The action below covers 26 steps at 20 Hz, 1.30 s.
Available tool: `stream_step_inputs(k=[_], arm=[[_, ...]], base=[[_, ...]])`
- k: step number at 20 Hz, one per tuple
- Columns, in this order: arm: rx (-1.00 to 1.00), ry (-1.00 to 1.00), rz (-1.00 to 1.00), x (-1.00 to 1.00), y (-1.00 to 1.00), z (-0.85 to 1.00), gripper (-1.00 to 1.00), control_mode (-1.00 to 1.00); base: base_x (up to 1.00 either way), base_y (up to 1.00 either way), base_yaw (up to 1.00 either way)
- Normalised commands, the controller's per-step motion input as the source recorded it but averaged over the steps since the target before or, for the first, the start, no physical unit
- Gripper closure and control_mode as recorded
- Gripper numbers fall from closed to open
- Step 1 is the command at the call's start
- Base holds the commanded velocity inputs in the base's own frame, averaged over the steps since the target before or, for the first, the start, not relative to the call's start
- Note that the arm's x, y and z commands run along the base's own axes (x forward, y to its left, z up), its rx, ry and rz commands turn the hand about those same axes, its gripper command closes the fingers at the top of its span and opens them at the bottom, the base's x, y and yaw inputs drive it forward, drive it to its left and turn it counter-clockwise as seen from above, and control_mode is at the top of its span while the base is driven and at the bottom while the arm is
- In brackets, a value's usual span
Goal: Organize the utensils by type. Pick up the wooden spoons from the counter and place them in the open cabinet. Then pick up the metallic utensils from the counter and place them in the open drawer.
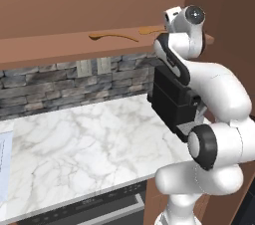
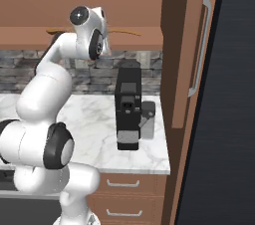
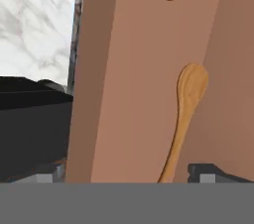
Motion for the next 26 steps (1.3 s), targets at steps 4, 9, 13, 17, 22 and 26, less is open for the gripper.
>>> stream_step_inputs(k=[4, 9, 13, 17, 22, 26], arm=[[0.31, 0.07, -0.25, -0.82, 0.0, 0.15, -1.0, -1.0], [0.4, 0.0, -0.5, -0.96, 0.0, 0.07, -1.0, -1.0], [0.3, 0.0, -0.65, -0.92, 0.12, -0.03, -1.0, -1.0], [0.31, 0.18, -0.7, -0.69, 0.17, -0.14, -1.0, -1.0], [0.44, 0.17, -0.54, -0.82, 0.02, -0.14, -1.0, -1.0], [0.35, 0.05, -0.51, -0.79, 0.16, -0.38, -1.0, -1.0]], base=[[0.0, 0.0, 0.0], [0.0, 0.0, 0.0], [0.0, 0.0, 0.0], [0.0, 0.0, 0.0], [0.0, 0.0, 0.0], [0.0, 0.0, 0.0]])
